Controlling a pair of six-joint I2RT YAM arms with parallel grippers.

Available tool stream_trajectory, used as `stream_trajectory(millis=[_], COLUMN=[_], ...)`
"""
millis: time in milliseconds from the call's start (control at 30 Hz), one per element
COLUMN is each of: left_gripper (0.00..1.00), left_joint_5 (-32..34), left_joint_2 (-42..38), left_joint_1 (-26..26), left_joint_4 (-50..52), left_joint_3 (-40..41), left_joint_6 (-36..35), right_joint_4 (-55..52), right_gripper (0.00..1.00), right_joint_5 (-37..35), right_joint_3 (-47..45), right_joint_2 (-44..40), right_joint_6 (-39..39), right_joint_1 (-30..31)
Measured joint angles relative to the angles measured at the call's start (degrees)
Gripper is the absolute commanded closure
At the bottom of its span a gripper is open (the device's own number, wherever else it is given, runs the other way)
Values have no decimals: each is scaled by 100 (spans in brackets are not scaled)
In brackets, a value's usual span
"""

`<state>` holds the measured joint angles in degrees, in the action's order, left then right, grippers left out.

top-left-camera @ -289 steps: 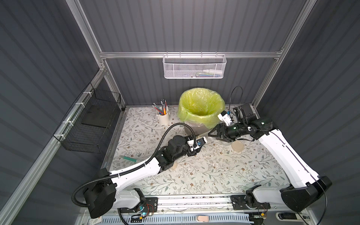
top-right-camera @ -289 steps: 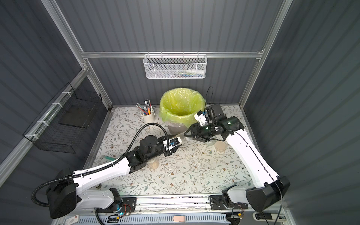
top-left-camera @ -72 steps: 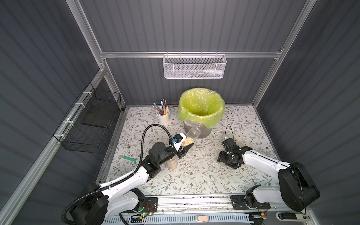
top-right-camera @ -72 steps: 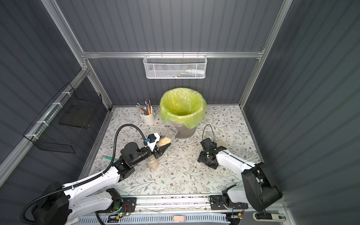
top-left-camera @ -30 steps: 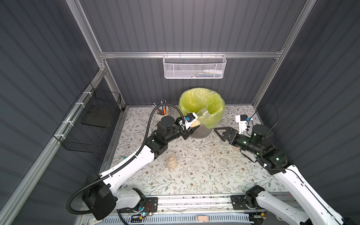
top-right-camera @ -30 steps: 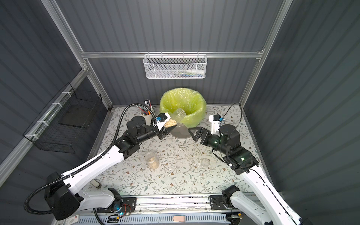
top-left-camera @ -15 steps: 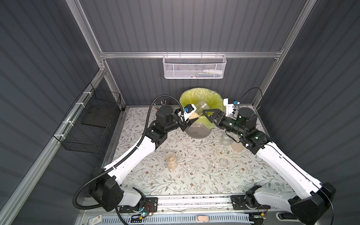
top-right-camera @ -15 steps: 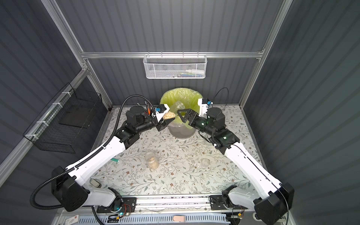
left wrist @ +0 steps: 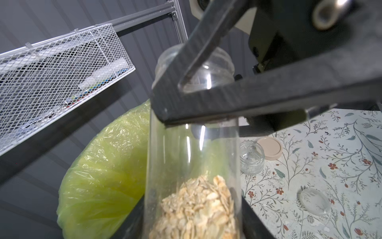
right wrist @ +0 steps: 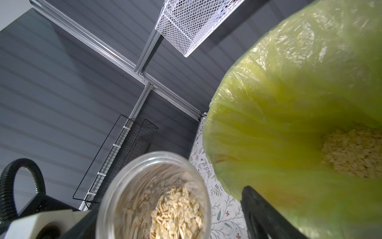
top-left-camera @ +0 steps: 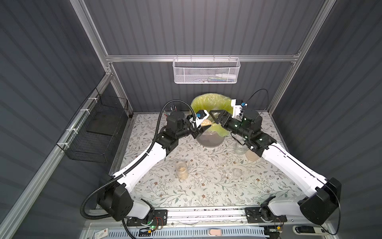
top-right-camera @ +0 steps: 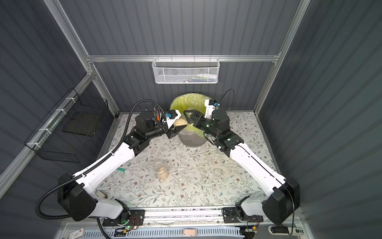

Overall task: Empty expired oatmeal from jars
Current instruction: Pour the expired oatmeal into the trash bin.

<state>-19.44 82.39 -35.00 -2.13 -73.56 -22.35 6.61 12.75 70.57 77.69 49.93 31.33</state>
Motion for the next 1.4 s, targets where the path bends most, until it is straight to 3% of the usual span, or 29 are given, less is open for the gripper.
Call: stream_trajectory(millis=[400,967,1067,1333,1400], left_gripper=[98,93,85,38,32], left_joint_5=[-63,-229,-229,-186,-179], left_joint_2=[66,260,269,291,291], left_joint_1=[90,136,136,136,138], left_joint_4=[-2,-46,-37,-70,-142], left_joint_3=[0,-2,-2,2,7], left_joint_6=[2,52,74,166,219], right_joint_4=[664,741,776,785,761], right_gripper=[23,31,37,51,55], right_joint_5=[101,203,232,138,105], right_joint_3=[2,72,72,87,114], right_joint_2=[393,686,717,730,734], right_joint_6=[282,407,400,356,442], right_joint_1=[7,13,17,22,22])
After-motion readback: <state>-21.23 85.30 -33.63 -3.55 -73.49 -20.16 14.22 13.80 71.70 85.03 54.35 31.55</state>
